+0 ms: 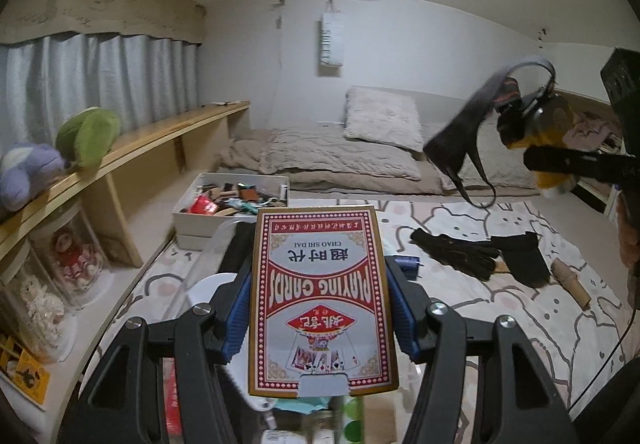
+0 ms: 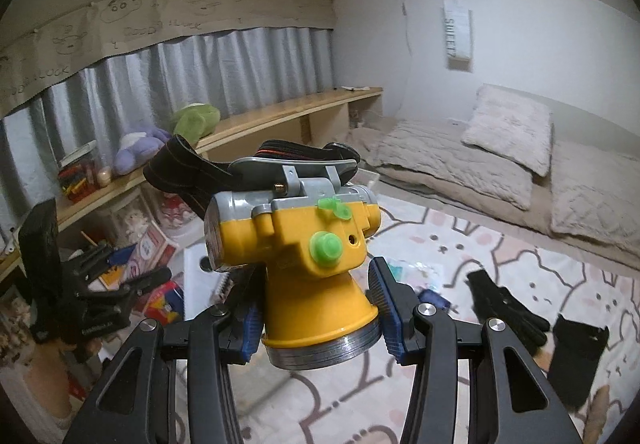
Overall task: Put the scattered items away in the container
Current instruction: 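Carry the playing-card box and headlamp toward the clear bin with both tools, then lower the yellow headlamp into the clear bin and open the right tool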
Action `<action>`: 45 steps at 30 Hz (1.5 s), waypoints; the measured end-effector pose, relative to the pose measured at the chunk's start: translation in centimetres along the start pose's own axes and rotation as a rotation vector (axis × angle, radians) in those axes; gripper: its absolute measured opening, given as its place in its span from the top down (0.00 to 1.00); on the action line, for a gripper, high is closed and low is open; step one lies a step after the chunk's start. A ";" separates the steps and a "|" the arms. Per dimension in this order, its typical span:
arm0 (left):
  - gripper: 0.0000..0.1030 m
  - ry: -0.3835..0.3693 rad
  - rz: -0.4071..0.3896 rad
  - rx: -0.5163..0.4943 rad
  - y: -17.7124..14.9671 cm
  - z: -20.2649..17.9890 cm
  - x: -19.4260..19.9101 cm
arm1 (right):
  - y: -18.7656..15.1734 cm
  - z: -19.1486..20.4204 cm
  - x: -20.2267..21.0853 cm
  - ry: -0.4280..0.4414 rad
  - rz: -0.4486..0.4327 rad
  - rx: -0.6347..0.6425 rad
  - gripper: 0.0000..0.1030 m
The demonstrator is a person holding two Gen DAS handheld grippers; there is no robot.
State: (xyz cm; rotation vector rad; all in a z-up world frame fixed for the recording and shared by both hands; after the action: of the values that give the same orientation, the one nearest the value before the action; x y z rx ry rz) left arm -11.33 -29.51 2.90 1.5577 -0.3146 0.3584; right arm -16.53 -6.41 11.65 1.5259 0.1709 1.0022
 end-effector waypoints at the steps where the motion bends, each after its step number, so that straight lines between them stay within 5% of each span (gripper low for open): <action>1: 0.42 0.004 0.001 0.006 -0.1 0.3 0.0 | 0.2 0.3 -0.5 0.003 0.003 0.003 0.52; 11: 0.42 0.038 0.030 0.046 -1.9 3.8 0.0 | 0.1 3.0 -9.6 0.039 0.115 -0.005 0.52; 29: 0.42 0.046 0.102 0.068 -4.7 7.2 -2.8 | -5.8 4.3 -26.3 -0.161 0.465 0.225 0.52; 36: 0.42 0.049 0.125 0.076 -5.4 8.1 -3.3 | -7.3 4.3 -30.4 -0.143 0.588 0.267 0.51; 37: 0.42 0.047 0.128 0.077 -5.4 8.1 -3.4 | -7.1 4.2 -30.3 -0.131 0.588 0.263 0.48; 40: 0.42 0.031 0.135 0.080 -5.5 7.9 -3.5 | -5.9 4.3 -28.3 -0.102 0.522 0.273 0.00; 45: 0.42 -0.017 0.160 0.093 -5.2 6.9 -4.3 | -3.9 4.2 -23.0 -0.016 0.425 0.241 0.00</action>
State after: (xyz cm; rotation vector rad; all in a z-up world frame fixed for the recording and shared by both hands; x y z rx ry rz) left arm -12.90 -36.42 -3.65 1.6321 -0.4423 0.4907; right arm -26.17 -23.00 -2.34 1.8357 -0.0508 1.3397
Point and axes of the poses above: each gripper's, at about its wrist camera, not at the fingertips, and x roughly against the way its jaws point, z to its left, y to its top, the point moved 7 cm from there along -x, roughly the way its jaws point, and after that the axes turned 1 degree about -z, right-handed, at the moved point
